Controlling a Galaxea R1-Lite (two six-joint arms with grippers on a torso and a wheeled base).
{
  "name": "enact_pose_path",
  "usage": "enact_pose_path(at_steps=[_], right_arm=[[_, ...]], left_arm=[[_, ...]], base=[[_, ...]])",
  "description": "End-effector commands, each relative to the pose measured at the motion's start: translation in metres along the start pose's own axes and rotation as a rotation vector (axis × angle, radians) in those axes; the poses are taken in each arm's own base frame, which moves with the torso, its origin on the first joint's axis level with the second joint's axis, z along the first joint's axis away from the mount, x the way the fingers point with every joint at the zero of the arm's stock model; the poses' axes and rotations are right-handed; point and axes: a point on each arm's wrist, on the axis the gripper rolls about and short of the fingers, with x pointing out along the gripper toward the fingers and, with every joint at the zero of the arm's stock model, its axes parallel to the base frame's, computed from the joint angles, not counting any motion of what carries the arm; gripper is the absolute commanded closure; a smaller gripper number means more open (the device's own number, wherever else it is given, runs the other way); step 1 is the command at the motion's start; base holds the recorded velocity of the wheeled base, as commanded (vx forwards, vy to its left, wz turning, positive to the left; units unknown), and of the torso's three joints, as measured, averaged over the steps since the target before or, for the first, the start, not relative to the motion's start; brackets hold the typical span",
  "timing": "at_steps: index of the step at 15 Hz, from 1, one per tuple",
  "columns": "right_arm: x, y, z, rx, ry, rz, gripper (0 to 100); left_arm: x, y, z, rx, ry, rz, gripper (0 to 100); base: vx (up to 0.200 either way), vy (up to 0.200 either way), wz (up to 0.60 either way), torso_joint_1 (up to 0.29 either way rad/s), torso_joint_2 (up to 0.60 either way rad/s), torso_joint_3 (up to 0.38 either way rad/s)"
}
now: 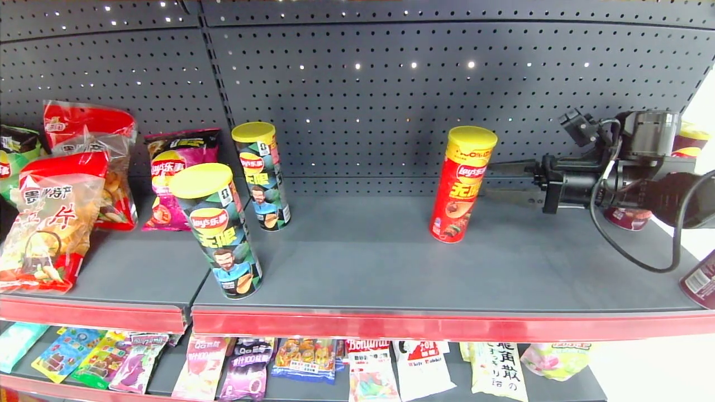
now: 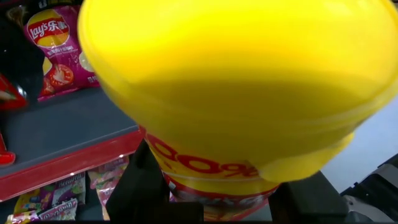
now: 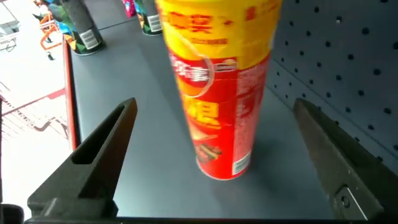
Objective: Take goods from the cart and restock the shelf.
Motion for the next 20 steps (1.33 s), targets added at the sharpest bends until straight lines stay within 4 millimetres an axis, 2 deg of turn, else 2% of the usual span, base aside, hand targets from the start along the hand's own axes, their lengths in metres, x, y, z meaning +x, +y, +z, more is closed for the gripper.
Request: enact_pose_path(at_steps=[1, 6, 9, 10, 13, 18, 19, 20], right_arm=[[0.006, -0.008, -0.006, 0.009, 0.004, 0.006, 0], [0.016, -0.024, -0.006, -0.012, -0.013, 0.029, 0], [0.026, -0.020, -0.004, -0.019, -0.016, 0.054, 0], [0.034, -0.017, -0.002, -0.018, -0.018, 0.075, 0], [0.044, -0.020, 0.000, -0.024, -0.023, 0.085, 0], [0.046, -0.021, -0.002, -0.022, -0.016, 0.073, 0], [0.047, -0.022, -0.004, -0.023, -0.013, 0.066, 100], [0.047, -0.022, -0.004, -0.022, -0.011, 0.063, 100]], left_arm=[[0.000, 0.000, 0.000, -0.001, 0.002, 0.001, 100], [0.002, 0.001, 0.001, 0.000, 0.006, 0.002, 100], [0.001, 0.001, 0.002, 0.000, 0.004, 0.002, 100], [0.002, 0.001, 0.002, 0.000, 0.005, 0.002, 100], [0.001, 0.001, 0.002, 0.001, 0.002, 0.002, 100], [0.001, 0.000, 0.002, 0.001, 0.001, 0.004, 100], [0.001, 0.000, 0.001, 0.000, 0.004, 0.004, 100], [0.001, 0.001, 0.001, 0.000, 0.005, 0.003, 100]], base=[[0.000, 0.000, 0.00, 0.000, 0.00, 0.000], [0.000, 0.000, 0.00, 0.000, 0.00, 0.000], [0.000, 0.000, 0.00, 0.000, 0.00, 0.000], [0.000, 0.000, 0.00, 0.000, 0.00, 0.000], [0.000, 0.000, 0.00, 0.000, 0.00, 0.000], [0.000, 0.000, 0.00, 0.000, 0.00, 0.000], [0.000, 0.000, 0.00, 0.000, 0.00, 0.000], [0.000, 0.000, 0.00, 0.000, 0.00, 0.000]])
